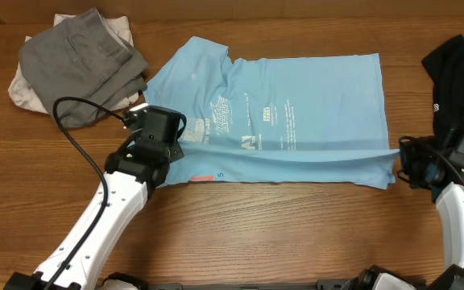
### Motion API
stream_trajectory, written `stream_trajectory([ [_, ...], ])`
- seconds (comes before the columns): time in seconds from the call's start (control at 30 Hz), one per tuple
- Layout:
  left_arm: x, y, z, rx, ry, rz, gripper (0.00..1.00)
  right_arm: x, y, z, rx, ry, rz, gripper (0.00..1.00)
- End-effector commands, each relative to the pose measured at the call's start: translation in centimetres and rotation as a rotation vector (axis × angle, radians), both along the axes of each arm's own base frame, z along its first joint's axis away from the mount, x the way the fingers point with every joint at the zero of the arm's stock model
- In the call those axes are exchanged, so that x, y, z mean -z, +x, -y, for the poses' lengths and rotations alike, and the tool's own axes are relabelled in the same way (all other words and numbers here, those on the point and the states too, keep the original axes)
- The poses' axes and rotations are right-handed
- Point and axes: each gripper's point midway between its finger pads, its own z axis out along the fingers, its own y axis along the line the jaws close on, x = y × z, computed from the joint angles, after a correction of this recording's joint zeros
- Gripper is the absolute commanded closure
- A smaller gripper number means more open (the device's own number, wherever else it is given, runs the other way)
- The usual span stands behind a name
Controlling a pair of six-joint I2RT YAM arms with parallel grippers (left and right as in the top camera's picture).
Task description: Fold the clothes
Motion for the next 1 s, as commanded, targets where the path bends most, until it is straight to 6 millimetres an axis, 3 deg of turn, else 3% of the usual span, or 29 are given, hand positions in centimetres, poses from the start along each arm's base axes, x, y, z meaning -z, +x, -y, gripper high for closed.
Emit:
stream_trajectory([
  [0.0, -0.5, 0.8, -0.9, -0.011, 0.034, 0.014, 0.93, -0.2, 1.1, 0.2, 0.029, -0.021, -0.002, 0.96],
  [0.07, -0.2, 0.8, -0.9, -0.009, 0.034, 0.005, 0.76, 0.3, 1.3, 0.0, 0.029, -0.028, -0.018, 0.96],
  [0.1, 0.0, 0.8, -0.9, -0.007, 0.037, -0.002, 0.55, 0.6, 1.3, -0.1, 0.024, -0.032, -0.025, 0.94],
  [0.17, 0.3, 0.9, -0.8, 0.012, 0.049, -0.012, 0.04, 0.9, 1.5, -0.2, 0.019, -0.043, -0.036, 0.77],
  [0.2, 0.5, 0.9, -0.8, 0.021, 0.056, -0.019, 0.00, 1.0, 1.5, -0.2, 0.019, -0.051, -0.040, 0.66],
  [0.37, 0.6, 0.8, -0.8, 0.058, 0.077, -0.046, 0.00, 0.1, 2.1, 0.1, -0.058, -0.112, -0.018, 0.14],
  [0.5, -0.9, 0.2, -0.2, 0.082, 0.050, -0.105, 0.00, -2.2, 1.8, 0.0, -0.092, -0.125, -0.043, 0.00],
  [0.6, -1.8, -1.5, -0.6, 0.080, 0.063, -0.187, 0.00, -4.2, 1.2, -0.3, -0.123, -0.129, -0.074, 0.00],
  [0.7, -1.3, -3.6, -0.1, 0.092, 0.022, -0.288, 0.01, -5.4, 0.2, -1.0, -0.204, -0.129, -0.117, 0.00],
  [0.77, -0.5, -5.2, 0.6, 0.096, -0.031, -0.364, 0.12, -5.0, -0.9, -2.3, -0.263, -0.085, -0.155, 0.05],
  [0.8, -0.1, -5.9, 1.2, 0.110, -0.068, -0.399, 0.23, -4.8, -1.5, -2.9, -0.293, -0.061, -0.173, 0.13],
  [0.87, 0.8, -7.1, 2.4, 0.138, -0.137, -0.464, 0.57, -4.1, -2.5, -3.8, -0.350, -0.034, -0.207, 0.35],
  [0.9, 1.2, -7.5, 2.7, 0.142, -0.151, -0.489, 0.66, -3.6, -3.2, -4.0, -0.366, -0.026, -0.230, 0.46],
  [0.97, 2.0, -8.3, 2.7, 0.139, -0.153, -0.542, 0.70, -2.7, -4.2, -4.4, -0.384, -0.010, -0.267, 0.63],
])
